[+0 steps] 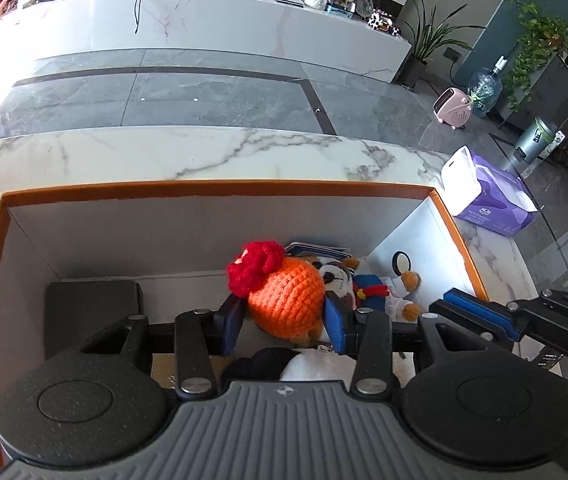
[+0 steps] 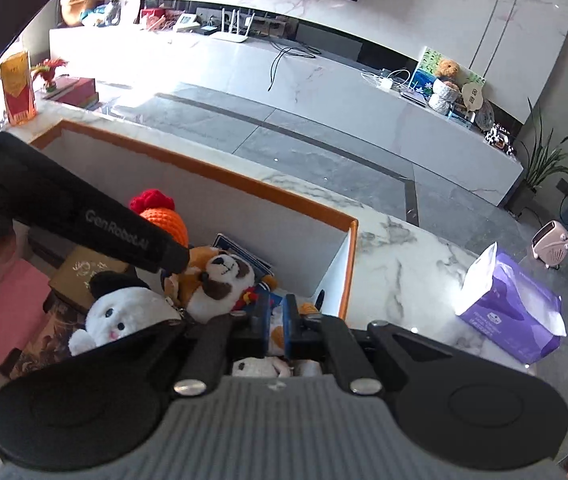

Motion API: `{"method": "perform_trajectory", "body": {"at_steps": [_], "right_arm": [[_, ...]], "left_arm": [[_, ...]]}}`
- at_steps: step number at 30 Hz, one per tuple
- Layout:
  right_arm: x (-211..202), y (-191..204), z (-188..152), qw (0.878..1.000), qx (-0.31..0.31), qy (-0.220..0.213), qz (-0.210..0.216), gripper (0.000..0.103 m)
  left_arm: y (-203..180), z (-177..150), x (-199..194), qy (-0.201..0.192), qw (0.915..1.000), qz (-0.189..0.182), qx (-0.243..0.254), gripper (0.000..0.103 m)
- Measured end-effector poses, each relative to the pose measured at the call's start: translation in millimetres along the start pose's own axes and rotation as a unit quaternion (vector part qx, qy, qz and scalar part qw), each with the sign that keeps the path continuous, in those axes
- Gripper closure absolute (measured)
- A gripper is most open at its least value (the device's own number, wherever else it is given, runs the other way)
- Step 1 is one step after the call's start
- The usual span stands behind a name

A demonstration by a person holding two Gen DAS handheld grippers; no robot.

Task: Organize objects
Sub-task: 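Lower the ball into the box while the right tool lowers the raccoon plush, then open both tools and withdraw them toward the tape measure and lotion tube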

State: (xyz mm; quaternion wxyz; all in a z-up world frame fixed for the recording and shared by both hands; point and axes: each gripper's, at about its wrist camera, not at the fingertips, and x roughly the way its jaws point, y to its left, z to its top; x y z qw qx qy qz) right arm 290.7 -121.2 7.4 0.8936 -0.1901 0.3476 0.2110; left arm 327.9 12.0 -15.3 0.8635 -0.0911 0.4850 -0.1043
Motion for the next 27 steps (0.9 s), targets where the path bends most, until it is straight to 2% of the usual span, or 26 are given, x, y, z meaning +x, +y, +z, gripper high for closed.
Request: {"method": "perform_trajectory", "body": {"at_steps": [9,14,18,22,27], "right_arm": [[2,5,-2,1.000,0.020,0.014,0.011,0.094],[5,-3,-4,1.000,0.020,0.012,0.009,0.083],[5,-3,-3,1.000,0.021,0.013,0.009,0.083],[-1,-2,-3,1.000,0.022,0.008,0.009,0.074],[-21,-1,-4,0.999,0.029,-0.012,0.016,0.069]], "left_arm": [[12,3,8,0.011,0.9985,0.053,0.000,0.052],[10,-1,11,0.010,0.9979,0.064,0.011,0.051],[6,-3,4,0.000,0.9966,0.077,0.029,0.043],[2,-7,-9,-0.013,0.9966,0.073,0.036,0.043],[-8,-17,-40,-0.049,0.9958,0.063,0.045,0.043]]}}
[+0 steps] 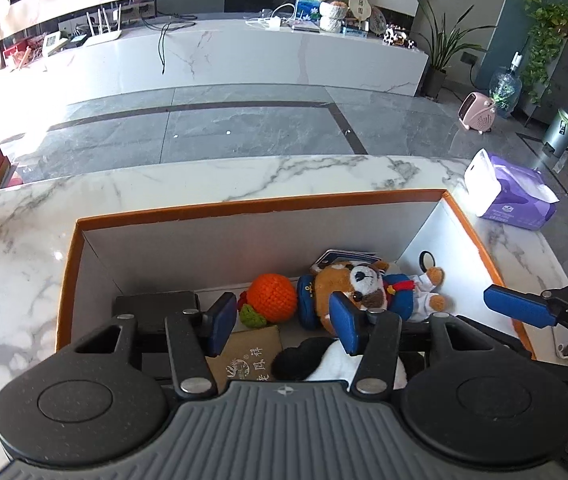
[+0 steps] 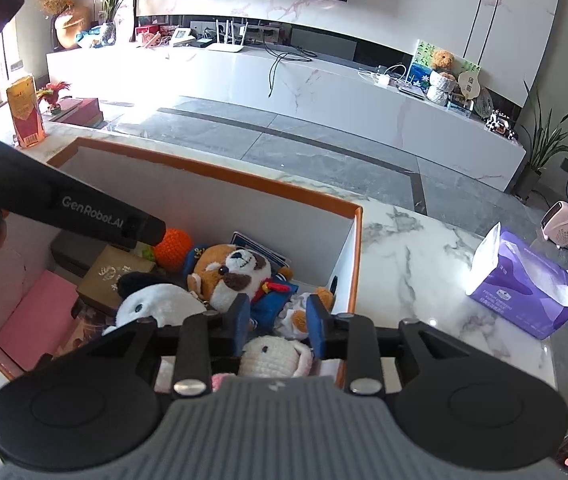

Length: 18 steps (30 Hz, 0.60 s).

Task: Organize objects
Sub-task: 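Open both tools and withdraw them toward the tape measure and lotion tube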

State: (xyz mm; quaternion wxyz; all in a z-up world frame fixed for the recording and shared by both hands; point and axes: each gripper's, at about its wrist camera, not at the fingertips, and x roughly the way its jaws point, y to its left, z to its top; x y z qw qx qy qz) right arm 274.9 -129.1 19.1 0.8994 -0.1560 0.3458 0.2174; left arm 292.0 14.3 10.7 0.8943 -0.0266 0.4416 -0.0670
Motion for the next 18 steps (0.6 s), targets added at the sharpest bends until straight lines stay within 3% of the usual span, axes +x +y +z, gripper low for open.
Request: {"method": "perform_trajectory", "body": {"at_steps": [10,18], "right_arm": [[-68,7,-12,0.998,0.015,-0.058,0.010,0.059],[-120,13,-44,0.995,0.034,-0.088,0.018,0.053]], "left_arm": [[-24,-28,-76,-0.068,0.9970,-0.025,0.025,0.043],[-37,-70,-114,-0.085,0.9951,-0.044,0.025,0.043]]}}
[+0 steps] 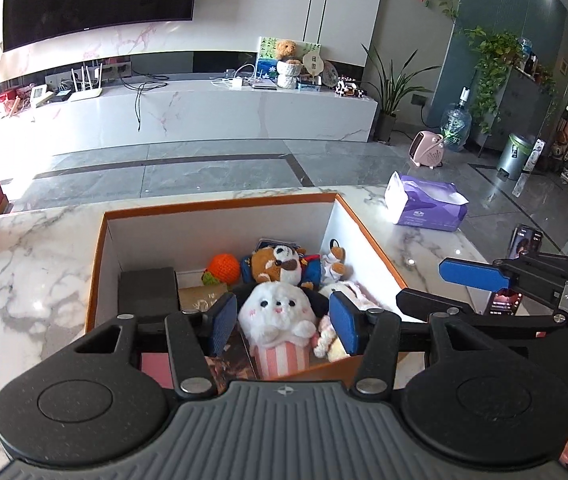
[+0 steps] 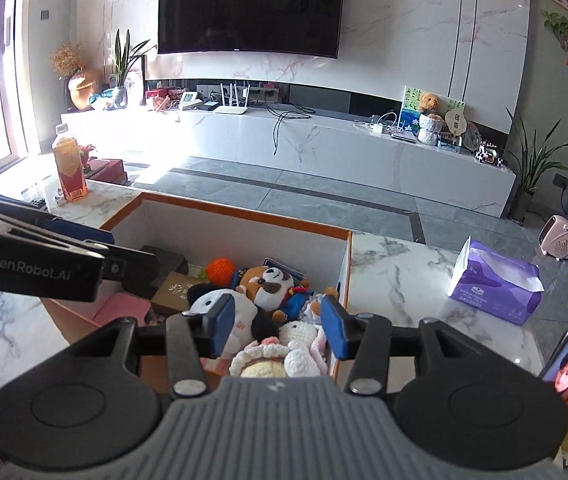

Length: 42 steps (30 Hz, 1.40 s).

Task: Organize objects
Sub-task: 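Open both tools and withdraw them toward the tape measure and lotion tube, then grasp the yellow tape measure with the left tool while the right tool approaches the lotion tube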

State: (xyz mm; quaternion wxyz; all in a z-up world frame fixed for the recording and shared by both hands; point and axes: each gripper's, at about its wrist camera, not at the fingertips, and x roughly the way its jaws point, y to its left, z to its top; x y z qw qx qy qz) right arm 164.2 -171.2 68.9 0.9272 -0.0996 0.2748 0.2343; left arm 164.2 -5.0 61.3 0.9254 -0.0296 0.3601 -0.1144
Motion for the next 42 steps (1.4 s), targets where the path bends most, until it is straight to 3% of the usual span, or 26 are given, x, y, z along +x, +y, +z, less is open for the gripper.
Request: {"method": "perform_trajectory", "body": {"at_steps": [6,13,21,25,33,42], "right_arm": [[-22,2,-37,1.000,0.010,0.009,-0.012,0.053],[-23,1,-82,0.997,0.040,0.061,-0.022,0.053],[-15,4,-122,0.992,0.048,0.116,-0.008,0.052],[-11,5,-130,0.991,0.054,0.125,-0.007,0.047],[5,-7,-136,0.983,0.099,0.155,-0.012,0.047],[6,0,-136,0.985,0.076,0.152,-0.022,0.043]], "left_arm": [[-7,-37,-8,0.014,0.9998,-0.007,-0.011,0.043],[-11,-83,-3,0.050,0.9979,-0.006,-0.040,0.043],[-25,-124,4,0.083,0.9963,-0.008,-0.024,0.043],[-33,-137,9,0.086,0.9963,-0.006,-0.004,0.043],[-47,-152,18,0.091,0.9950,-0.015,0.038,0.039],[-51,-161,28,0.101,0.9932,0.000,0.057,0.039]]}}
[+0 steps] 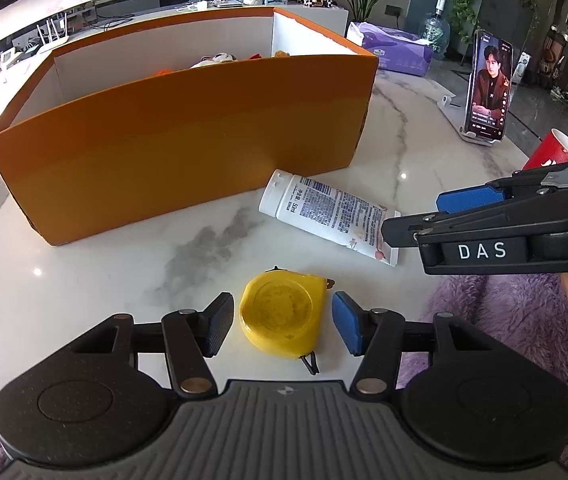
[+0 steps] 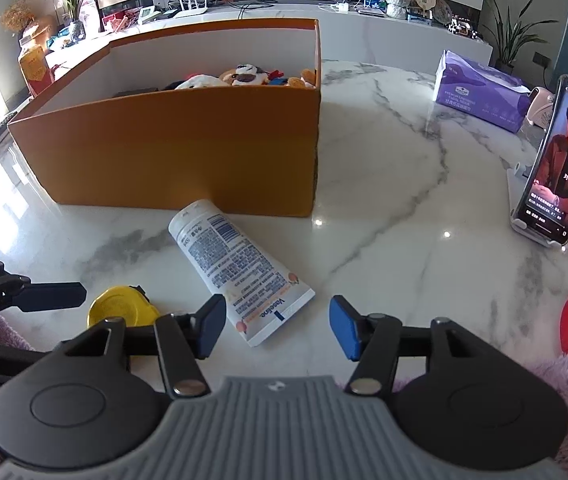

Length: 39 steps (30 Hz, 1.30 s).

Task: Organize objects
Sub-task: 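Grasp the yellow tape measure with the left tool while the right tool approaches the lotion tube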

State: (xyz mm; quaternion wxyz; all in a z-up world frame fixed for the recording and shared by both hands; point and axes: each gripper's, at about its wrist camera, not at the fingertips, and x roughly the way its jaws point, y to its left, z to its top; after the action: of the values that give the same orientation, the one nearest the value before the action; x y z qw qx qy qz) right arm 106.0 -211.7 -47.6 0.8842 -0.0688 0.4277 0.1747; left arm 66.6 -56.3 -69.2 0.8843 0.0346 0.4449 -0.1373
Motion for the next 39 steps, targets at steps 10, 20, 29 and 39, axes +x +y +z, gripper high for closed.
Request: {"method": "perform_trajectory", "body": {"at_steps": [10,20,29,39], "right_arm": [[2,3,0,1.000,-0.010,0.001,0.000,0.041],[7,5,3,1.000,-0.011,-0.001,0.013,0.036],[24,14,15,0.998,-0.033,0.006,0.048,0.032],[40,11,23,0.998,-0.012,0.024,0.061,0.032]], "left_arm": [[3,1,13,0.008,0.9999,-0.001,-0.009,0.039],[3,1,19,0.016,0.9998,-0.003,-0.011,0.042],[29,10,20,0.017,0.9975,0.017,-0.066,0.042],[46,15,22,0.027,0.9950,0.044,-0.085,0.042]]}}
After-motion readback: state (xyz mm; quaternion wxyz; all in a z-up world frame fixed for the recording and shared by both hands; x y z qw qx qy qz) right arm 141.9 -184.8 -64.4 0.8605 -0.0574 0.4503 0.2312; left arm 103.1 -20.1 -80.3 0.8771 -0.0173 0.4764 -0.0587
